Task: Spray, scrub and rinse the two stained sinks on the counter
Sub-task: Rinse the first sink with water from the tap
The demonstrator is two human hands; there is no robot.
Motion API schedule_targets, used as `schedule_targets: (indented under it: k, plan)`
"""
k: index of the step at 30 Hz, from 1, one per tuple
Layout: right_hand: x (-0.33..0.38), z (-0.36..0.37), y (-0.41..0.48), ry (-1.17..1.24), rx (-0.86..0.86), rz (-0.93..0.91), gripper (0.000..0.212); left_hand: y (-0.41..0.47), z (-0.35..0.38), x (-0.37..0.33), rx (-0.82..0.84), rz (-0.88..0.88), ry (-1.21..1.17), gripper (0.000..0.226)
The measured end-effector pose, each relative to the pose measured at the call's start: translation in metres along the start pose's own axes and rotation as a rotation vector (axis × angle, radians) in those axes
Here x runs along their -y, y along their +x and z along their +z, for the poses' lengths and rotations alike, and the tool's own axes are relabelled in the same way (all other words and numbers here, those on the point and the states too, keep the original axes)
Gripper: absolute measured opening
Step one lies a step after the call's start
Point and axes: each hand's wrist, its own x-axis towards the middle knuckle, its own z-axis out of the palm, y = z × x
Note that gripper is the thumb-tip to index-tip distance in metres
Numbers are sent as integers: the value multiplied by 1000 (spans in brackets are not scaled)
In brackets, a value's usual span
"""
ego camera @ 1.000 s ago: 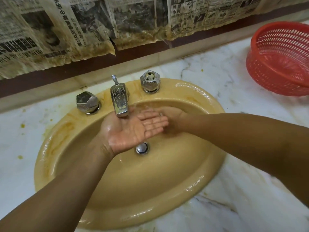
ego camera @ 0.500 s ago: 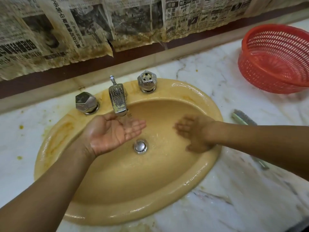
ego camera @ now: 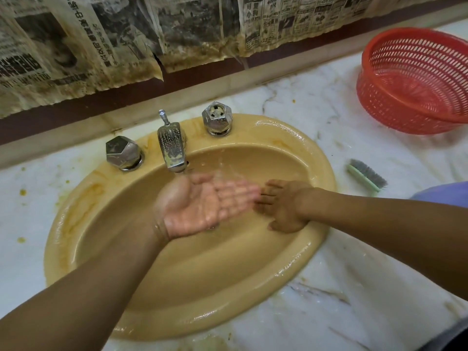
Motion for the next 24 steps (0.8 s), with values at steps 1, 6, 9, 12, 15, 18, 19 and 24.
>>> schedule_targets:
  k: [1, 6, 9, 12, 15, 18, 19, 24]
  plan:
    - [1, 0, 0, 0, -18, -9, 74, 4, 5, 10, 42, -70, 8, 68]
    - [-3, 5, 23, -79, -166, 51, 78, -5, -13, 4, -122, -36, -2, 65]
    - [28, -1, 20, 125, -31, -22, 77, -12, -26, -17, -209, 114, -18, 63]
    - [55, -12, -2, 371, 255, -248, 66, -6, -19, -21, -183, 112, 9, 63]
    - [18, -9, -2, 106, 111, -72, 70, 2, -12, -12, -72, -13, 31, 65]
    - [-20, 7, 17, -238, -78, 118, 77, 3, -20, -22, -88, 83, -101, 67]
    - [-16, 9, 22, -243, -83, 118, 78, 2, -23, -26, -109, 130, -138, 67]
    - [49, -4, 4, 544, 205, -231, 55, -11, -13, 0, -124, -64, 57, 56]
